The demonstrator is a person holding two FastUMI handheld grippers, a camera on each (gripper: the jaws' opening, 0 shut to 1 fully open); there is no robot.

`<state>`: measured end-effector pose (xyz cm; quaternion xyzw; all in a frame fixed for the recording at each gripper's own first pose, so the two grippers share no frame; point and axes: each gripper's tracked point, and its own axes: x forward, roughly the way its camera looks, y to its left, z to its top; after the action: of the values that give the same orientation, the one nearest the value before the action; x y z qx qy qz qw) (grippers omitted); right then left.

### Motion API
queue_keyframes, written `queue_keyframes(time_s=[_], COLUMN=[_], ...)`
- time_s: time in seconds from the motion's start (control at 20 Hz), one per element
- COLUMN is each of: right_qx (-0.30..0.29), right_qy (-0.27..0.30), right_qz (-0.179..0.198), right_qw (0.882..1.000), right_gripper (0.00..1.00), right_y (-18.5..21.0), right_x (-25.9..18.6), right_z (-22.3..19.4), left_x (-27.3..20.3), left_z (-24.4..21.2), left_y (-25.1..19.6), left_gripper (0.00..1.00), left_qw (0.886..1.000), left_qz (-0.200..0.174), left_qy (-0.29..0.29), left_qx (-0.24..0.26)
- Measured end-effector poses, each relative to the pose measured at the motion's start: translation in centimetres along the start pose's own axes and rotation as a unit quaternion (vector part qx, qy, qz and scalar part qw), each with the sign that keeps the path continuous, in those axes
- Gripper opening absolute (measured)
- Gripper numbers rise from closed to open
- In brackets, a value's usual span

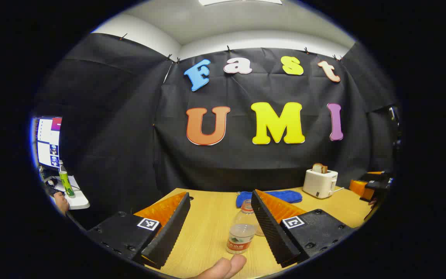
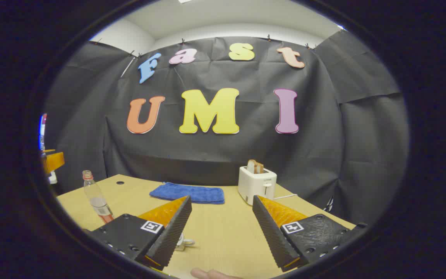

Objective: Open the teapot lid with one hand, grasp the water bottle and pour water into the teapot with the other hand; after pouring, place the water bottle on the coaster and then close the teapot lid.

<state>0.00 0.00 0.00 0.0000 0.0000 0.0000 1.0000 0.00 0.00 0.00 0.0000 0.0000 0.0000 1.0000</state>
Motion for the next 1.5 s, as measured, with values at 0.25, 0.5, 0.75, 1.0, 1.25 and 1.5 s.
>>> queue_keyframes(time_s=[0.25, 0.5, 0.75, 1.0, 1.25, 1.5], right_qx=[-0.022, -0.011, -0.005, 0.004, 0.023, 0.040], right_qy=[-0.001, 0.006, 0.012, 0.028, 0.054, 0.064], right_qz=[0.014, 0.019, 0.024, 0.039, 0.061, 0.091], right_qw=[1.000, 1.000, 1.000, 0.999, 0.996, 0.993], right_gripper=[0.95, 0.97, 0.95, 0.96, 0.96, 0.95], right_y=[1.7, 1.6, 2.0, 4.2, 6.6, 9.9], right_x=[-1.1, -1.3, -0.6, 2.3, 4.9, 6.8], right_z=[-0.8, -1.3, -2.5, -5.7, -8.9, -10.8], left_x=[0.5, -0.1, -0.1, 0.2, 0.6, 1.2], left_z=[-2.8, -2.2, -2.2, -3.0, -3.5, -4.2], left_y=[0.1, -0.8, -1.2, -1.4, -1.2, -1.4], left_gripper=[0.99, 0.99, 0.99, 0.99, 0.99, 0.99], left_qw=[0.999, 0.999, 0.999, 0.998, 0.998, 0.998], left_qz=[-0.004, -0.028, -0.033, -0.035, -0.034, -0.034], left_qy=[0.034, 0.028, 0.031, 0.038, 0.040, 0.042], left_qx=[-0.002, -0.025, -0.024, -0.021, -0.024, -0.017])
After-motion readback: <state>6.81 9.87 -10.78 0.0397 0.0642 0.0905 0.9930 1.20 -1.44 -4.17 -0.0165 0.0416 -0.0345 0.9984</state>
